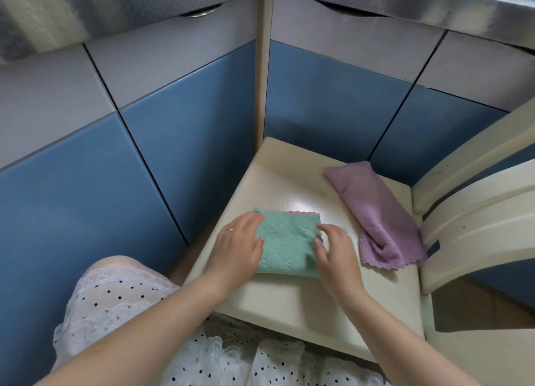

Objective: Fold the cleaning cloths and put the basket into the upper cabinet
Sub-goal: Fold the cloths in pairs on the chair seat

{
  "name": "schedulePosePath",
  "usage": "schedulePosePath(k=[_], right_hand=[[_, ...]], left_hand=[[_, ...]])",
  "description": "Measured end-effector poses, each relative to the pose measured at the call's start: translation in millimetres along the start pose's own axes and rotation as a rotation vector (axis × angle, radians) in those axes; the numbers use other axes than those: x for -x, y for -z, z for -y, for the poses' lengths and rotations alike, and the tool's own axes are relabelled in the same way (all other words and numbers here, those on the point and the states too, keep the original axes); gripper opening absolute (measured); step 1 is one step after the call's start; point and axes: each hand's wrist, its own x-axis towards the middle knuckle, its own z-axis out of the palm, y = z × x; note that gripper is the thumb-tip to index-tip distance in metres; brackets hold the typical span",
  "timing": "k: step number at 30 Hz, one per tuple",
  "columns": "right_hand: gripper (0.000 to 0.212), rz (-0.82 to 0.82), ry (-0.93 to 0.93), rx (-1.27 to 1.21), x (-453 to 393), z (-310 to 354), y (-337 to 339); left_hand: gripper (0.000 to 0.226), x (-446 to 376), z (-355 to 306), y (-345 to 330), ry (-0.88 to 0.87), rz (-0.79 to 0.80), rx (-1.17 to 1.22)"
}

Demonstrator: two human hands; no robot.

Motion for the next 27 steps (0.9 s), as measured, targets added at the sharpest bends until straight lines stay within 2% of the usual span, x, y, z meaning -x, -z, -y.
schedulePosePath(k=[2,4,6,9,15,18,20,21,24,27], right_hand=[[0.049,0.076,0.224,0.253,8,6,-16],[0.065,0.239,0.277,0.41,9,14,-24],[0.077,0.365,0.257,0.482,4,18,-24],[0.085,0.469,0.226,0.596,-7,13,-21],[0.094,0.54,0.126,0.585,-19,2,-14],[0.086,0.608,0.063,0.563,-25,5,-10],[0.081,0.584,0.048,0.509,-27,9,-8],[0.078,0.519,0.033,0.446,-26,10,-5],[0.061,0.276,-0.073,0.185,-20,5,9],[0.042,0.241,-0.222,-0.01,-8,0,20]], left_hand=[[0.055,-1,-7,-13,-0.133,0.114,-0.215],[0.055,-6,-14,-22,-0.147,0.192,-0.329],[0.058,-11,-20,-24,-0.091,0.286,-0.418],[0.059,-18,-15,-29,-0.041,0.392,-0.447],[0.068,-23,-8,-27,-0.006,0.421,-0.438],[0.069,-28,-9,-26,-0.018,0.444,-0.407],[0.07,-29,-8,-19,-0.029,0.447,-0.373],[0.071,-27,-6,-16,-0.014,0.415,-0.337],[0.074,-16,5,-4,0.182,0.257,-0.175],[0.072,0,12,5,0.306,0.251,-0.025]])
